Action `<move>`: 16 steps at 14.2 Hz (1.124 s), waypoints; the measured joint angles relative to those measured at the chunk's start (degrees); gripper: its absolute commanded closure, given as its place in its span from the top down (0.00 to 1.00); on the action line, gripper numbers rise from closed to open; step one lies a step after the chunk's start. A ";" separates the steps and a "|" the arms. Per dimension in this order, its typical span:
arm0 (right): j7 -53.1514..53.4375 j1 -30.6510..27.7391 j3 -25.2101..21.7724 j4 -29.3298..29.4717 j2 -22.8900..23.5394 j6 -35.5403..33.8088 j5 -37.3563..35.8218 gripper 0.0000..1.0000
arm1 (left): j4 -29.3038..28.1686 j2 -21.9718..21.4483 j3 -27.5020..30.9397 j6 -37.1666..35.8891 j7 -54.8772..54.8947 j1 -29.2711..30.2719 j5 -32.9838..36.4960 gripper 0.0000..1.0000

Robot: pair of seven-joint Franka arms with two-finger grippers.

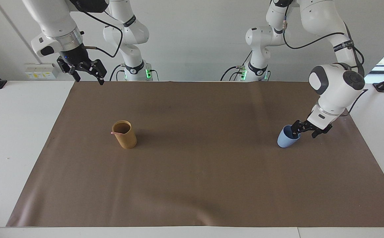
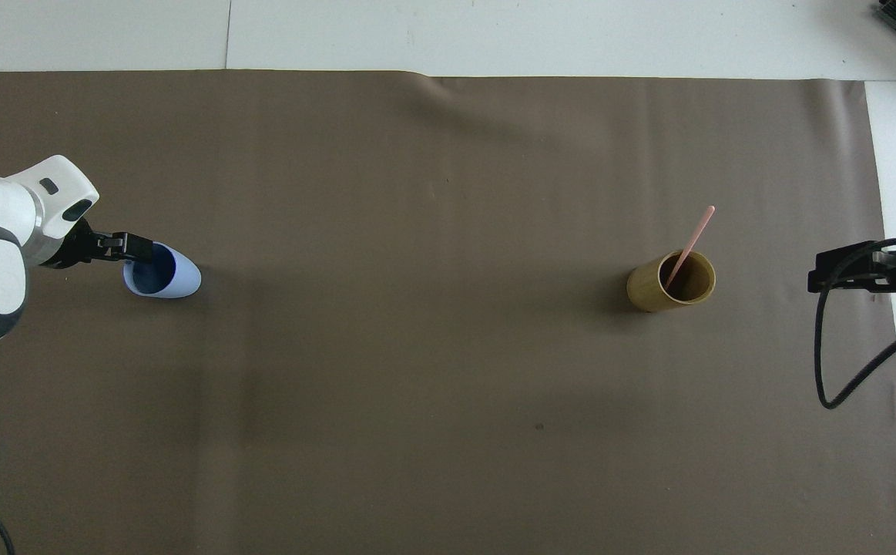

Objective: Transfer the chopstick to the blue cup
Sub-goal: 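Reach the left gripper to the white-blue cup and grip its rim, then slide the white-blue cup with the left gripper toward the table center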

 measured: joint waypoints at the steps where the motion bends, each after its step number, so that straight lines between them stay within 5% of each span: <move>1: 0.00 -0.02 -0.01 0.00 0.00 0.00 0.00 1.00 | -0.93 0.02 -0.05 0.71 0.00 0.01 0.00 0.29; 2: 0.00 -0.02 -0.01 0.00 0.00 0.00 0.00 1.00 | -1.83 0.03 -0.17 1.52 0.00 0.01 0.00 0.07; 3: 0.00 -0.02 -0.01 0.00 0.00 0.01 0.00 1.00 | -2.44 0.04 -0.30 1.94 0.00 0.01 0.00 0.00; 11: 0.00 -0.02 -0.01 0.00 0.00 0.02 0.00 1.00 | -2.63 -2.28 -1.34 -0.53 -0.02 -2.43 -0.03 0.00; 16: 0.00 -0.02 -0.01 0.00 0.00 0.02 0.00 1.00 | -2.70 -4.39 -1.89 -1.99 -10.65 -13.71 -0.06 0.00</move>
